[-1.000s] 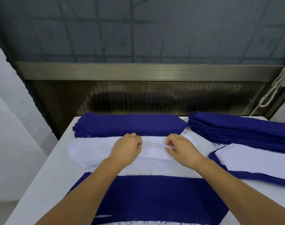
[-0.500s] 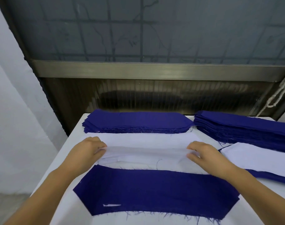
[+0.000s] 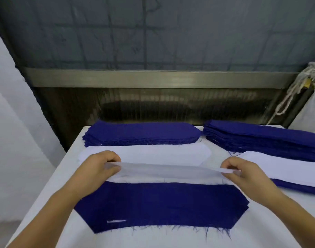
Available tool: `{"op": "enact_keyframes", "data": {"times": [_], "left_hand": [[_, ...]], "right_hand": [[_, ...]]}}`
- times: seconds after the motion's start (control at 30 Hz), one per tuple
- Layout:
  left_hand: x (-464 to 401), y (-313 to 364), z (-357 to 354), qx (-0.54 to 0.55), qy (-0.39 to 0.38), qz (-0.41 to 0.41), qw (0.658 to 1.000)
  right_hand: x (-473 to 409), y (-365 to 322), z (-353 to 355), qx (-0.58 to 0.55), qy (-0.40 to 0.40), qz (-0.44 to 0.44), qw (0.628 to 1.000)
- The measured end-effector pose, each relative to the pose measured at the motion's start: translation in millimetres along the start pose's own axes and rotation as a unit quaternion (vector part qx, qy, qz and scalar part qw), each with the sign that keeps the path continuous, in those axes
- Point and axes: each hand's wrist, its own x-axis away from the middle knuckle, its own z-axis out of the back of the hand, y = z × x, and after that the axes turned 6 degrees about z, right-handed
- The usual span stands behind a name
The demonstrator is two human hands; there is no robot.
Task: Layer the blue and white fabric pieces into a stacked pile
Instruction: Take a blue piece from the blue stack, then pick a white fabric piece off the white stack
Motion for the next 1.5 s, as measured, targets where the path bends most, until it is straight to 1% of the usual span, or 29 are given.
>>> {"op": "enact_keyframes", "data": {"times": [0.07,0.1,0.13,0.2,0.27,0.3,0.47,0.57,0.7,0.93,0.97,1.1,1.17,1.3,1.37,1.43,1.5], "left_hand": [[9,0,3,-0.021,0.053,-0.056,0.997],[16,-2,2,-0.043,0.057,-0.074,0.995],[24,-5,-1,-0.068,0.047,-0.086,0.993],[43,-14,-14,-0.098,0.000,-0.113,0.989],[57,-21,-30,-0.107,-0.032,-0.136,0.984],[61,-24,-36,-0.107,-0.039,-0.132,0.985],[65,-30,-44,-0.116,-0.039,-0.107,0.987],[66,-28,-42,-0.124,-0.044,-0.107,0.985],[66,-29,-43,-0.111,-0.063,-0.099,0.987],[69,-30,-37,-0.083,-0.125,-0.089,0.985],[69,-30,-38,-0.077,-0.130,-0.084,0.985],[66,-28,-41,-0.068,-0.115,-0.081,0.988],[65,-31,-41,-0.081,-0.107,-0.084,0.987],[65,-43,-34,-0.098,-0.102,-0.070,0.988],[63,-50,-28,-0.103,-0.098,-0.059,0.988],[58,-51,-22,-0.124,-0.102,-0.045,0.986],[49,-45,-19,-0.152,-0.091,-0.039,0.983]], "right_hand": [[8,1,-4,0.062,0.071,0.083,0.992],[14,3,-10,0.098,0.084,0.127,0.984],[22,7,-15,0.125,0.079,0.162,0.976],[38,16,-30,0.160,0.038,0.204,0.965],[50,23,-40,0.190,-0.001,0.219,0.957],[53,27,-44,0.201,-0.012,0.223,0.954],[57,31,-45,0.206,-0.006,0.220,0.953],[58,30,-43,0.212,-0.006,0.242,0.947],[59,28,-40,0.210,-0.020,0.230,0.950],[59,17,-27,0.187,-0.075,0.183,0.962],[58,15,-29,0.186,-0.071,0.183,0.963],[53,4,-49,0.179,-0.068,0.179,0.965],[49,6,-53,0.168,-0.079,0.157,0.970],[47,16,-38,0.154,-0.103,0.118,0.975],[44,22,-30,0.157,-0.128,0.100,0.974],[40,24,-23,0.173,-0.160,0.082,0.968],[28,23,-21,0.188,-0.165,0.065,0.966]]}}
